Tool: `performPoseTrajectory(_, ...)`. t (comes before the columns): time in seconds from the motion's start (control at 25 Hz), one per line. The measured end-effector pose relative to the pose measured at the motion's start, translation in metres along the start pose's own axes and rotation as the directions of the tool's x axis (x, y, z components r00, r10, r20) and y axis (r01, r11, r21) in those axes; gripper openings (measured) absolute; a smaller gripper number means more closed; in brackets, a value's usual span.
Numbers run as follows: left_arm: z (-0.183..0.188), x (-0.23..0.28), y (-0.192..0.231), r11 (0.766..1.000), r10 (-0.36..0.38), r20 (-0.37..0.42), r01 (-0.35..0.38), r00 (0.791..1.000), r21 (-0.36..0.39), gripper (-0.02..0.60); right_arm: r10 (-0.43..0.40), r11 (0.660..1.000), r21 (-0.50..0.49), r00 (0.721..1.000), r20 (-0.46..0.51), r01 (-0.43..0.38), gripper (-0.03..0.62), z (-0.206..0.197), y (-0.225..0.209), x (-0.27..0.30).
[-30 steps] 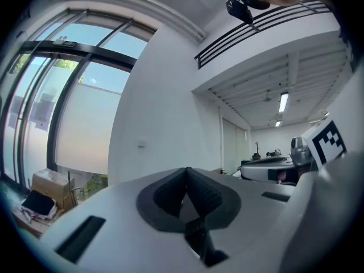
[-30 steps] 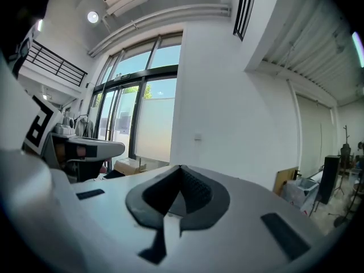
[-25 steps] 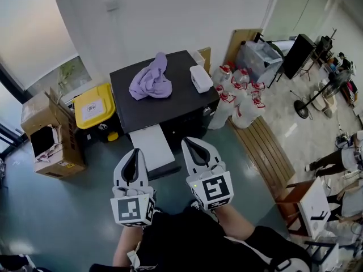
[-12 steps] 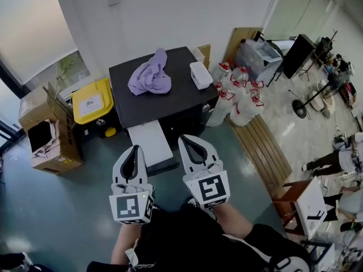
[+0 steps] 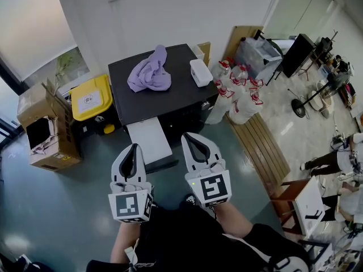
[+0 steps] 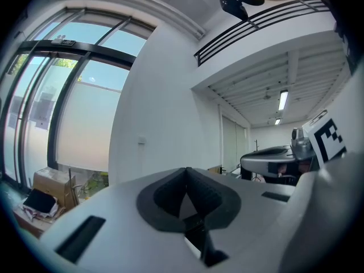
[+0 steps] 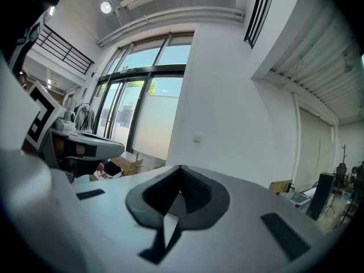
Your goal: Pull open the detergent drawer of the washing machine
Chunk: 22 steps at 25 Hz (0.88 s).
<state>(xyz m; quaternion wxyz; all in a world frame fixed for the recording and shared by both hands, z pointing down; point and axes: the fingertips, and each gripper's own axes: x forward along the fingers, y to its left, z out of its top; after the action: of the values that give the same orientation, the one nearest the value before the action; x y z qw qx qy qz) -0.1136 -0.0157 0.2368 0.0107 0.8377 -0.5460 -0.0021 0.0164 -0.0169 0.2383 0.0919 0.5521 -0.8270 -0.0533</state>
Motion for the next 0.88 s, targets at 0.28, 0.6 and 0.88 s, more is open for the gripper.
performPoseTrajectory(0.28,-0.001,-0.004,-0.002,1.0,-0.009,0.012,0.009,1.0,0.003,0.021,0.02,1.0,0.001,1.0,0.011,-0.02,0.008,0.004,0.005,-0.004)
performPoseTrajectory(0.6,-0.003,-0.008,-0.001,1.0,-0.018,0.014,0.018,1.0,-0.024,0.021,0.005,0.999,0.032,1.0,0.015,-0.005,0.008,0.005,0.001,-0.01)
performPoseTrajectory(0.88,-0.004,-0.011,-0.002,1.0,-0.021,0.01,0.021,1.0,-0.018,0.021,-0.003,0.999,0.039,1.0,0.004,0.002,0.008,0.0,0.003,-0.013)
